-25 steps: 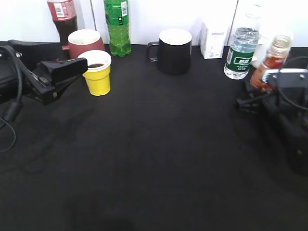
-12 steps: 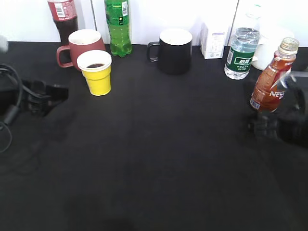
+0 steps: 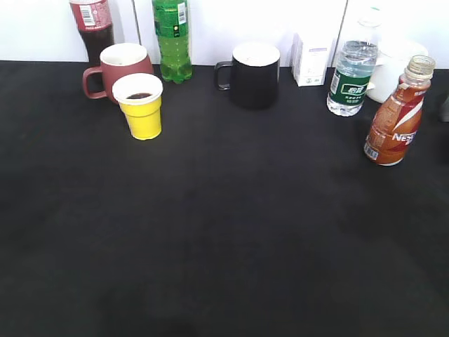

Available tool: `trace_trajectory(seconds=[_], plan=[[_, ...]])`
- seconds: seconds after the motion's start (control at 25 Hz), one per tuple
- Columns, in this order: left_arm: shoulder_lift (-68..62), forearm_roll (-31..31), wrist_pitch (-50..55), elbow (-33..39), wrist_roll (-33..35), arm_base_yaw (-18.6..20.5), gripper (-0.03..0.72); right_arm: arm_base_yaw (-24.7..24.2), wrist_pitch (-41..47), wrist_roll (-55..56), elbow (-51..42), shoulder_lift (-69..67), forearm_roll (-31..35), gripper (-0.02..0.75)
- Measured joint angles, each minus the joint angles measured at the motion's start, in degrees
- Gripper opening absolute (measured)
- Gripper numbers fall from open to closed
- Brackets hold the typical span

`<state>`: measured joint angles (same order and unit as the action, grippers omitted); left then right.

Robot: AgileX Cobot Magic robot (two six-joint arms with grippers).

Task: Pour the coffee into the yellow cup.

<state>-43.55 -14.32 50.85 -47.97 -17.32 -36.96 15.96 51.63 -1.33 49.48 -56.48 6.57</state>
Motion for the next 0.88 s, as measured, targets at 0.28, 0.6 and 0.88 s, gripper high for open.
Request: trace_trajectory(seconds=[0.28, 0.6, 0.88], plan=[[35.59, 7.62, 14.75, 12.51, 7.37, 0.0, 0.452, 0.0, 14.9, -0.18, -10.34, 40.32, -1.53, 0.591], [43.44, 8.61, 10.73, 18.0, 11.5, -0.02, 0.445, 0.0, 11.85, 1.33, -19.55, 56.94, -8.02, 0.591], [43.44, 8.71, 10.36, 18.0, 11.5, -0.02, 0.435, 0.0, 8.47, 4.5, -20.76, 56.94, -9.45, 0.591]])
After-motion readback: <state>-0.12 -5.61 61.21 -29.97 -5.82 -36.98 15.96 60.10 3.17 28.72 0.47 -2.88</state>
